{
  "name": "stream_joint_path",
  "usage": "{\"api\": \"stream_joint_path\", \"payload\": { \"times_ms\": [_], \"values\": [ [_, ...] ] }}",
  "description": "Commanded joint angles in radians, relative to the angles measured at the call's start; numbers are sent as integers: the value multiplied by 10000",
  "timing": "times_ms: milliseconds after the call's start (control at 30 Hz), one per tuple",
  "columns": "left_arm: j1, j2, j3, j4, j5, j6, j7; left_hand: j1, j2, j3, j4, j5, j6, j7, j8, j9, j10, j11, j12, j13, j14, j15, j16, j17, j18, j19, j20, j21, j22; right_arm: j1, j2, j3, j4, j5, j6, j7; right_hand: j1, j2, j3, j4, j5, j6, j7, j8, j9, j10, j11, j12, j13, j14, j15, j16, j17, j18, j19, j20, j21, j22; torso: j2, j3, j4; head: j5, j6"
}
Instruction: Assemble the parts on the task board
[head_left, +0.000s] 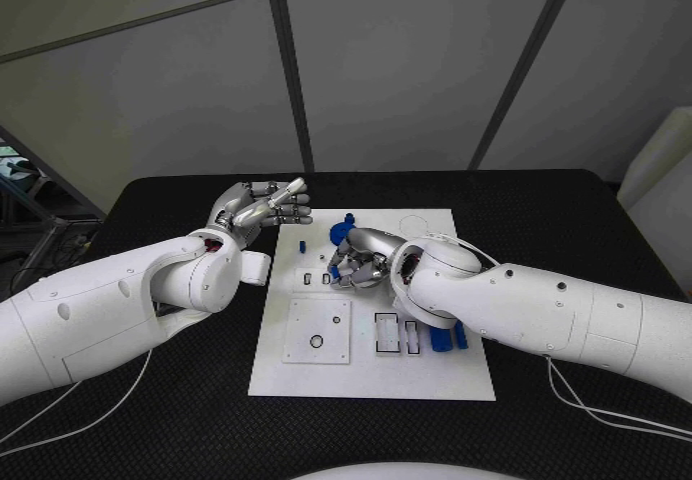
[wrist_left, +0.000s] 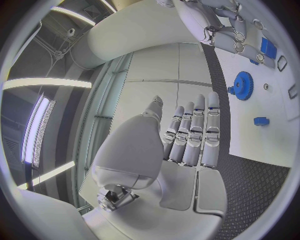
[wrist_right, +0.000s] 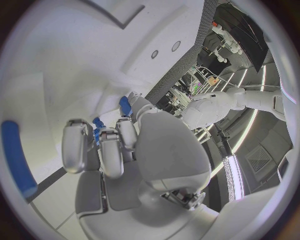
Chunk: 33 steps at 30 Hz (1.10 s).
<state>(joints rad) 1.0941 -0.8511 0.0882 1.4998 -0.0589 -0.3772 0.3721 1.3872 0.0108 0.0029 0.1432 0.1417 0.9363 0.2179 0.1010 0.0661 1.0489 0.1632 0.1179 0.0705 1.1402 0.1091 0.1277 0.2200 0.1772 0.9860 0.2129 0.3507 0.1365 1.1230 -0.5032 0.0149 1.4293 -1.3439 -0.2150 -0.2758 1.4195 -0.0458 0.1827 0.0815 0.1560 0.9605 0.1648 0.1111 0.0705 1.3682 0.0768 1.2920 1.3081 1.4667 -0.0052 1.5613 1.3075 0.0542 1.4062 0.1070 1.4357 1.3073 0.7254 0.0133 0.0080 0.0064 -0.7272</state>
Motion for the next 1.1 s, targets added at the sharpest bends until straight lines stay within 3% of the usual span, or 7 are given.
{"api": "stream_joint_path", "payload": {
  "times_ms": [33,700,900,1100],
  "values": [
    [18,13,8,4,-62,122,11,74,31,13,-51,-53,13,67,-44,-5,16,30,-41,-5,-4,30,-28,11,48,-56,29,-42,-11,6,-9,-3,16,-54,-65,46,-22,-117,-47,41,-46,-20,2,-5,9,-41,-1,-37,-5,972,92,-34,2348,10,17,54,-35,105,0,-2,0,-3,2],
    [17,30,8,-21,-62,138,-12,74,31,13,-51,-53,13,67,-44,-5,16,30,-41,-5,-4,30,-28,11,48,-56,29,-42,-11,6,-21,-3,33,-54,-97,85,-33,-209,-86,24,-102,-246,41,-83,-16,-77,34,-73,-45,971,119,-37,2345,13,9,76,-48,94,0,-4,1,-17,-31],
    [17,33,8,-23,-71,142,-23,74,31,13,-51,-53,13,67,-44,-5,16,30,-41,-5,-4,30,-28,11,48,-56,29,-42,-11,6,-32,-3,57,-66,-215,115,-191,-521,-340,86,-391,-789,132,-294,-63,-293,126,-301,-265,981,192,-18,2387,23,-37,132,-94,34,-2,-4,-2,-19,-38],
    [17,34,8,-32,-96,144,-27,77,34,-4,-64,-55,10,71,-60,-6,12,35,-57,-6,-1,34,-63,23,48,-59,34,-54,-21,2,-95,-3,156,-147,-714,386,-234,-749,-830,373,-697,-1394,283,-429,-60,-452,262,-441,-456,986,312,-7,2412,24,-43,244,-106,33,-3,2,1,-18,-41]
  ]
}}
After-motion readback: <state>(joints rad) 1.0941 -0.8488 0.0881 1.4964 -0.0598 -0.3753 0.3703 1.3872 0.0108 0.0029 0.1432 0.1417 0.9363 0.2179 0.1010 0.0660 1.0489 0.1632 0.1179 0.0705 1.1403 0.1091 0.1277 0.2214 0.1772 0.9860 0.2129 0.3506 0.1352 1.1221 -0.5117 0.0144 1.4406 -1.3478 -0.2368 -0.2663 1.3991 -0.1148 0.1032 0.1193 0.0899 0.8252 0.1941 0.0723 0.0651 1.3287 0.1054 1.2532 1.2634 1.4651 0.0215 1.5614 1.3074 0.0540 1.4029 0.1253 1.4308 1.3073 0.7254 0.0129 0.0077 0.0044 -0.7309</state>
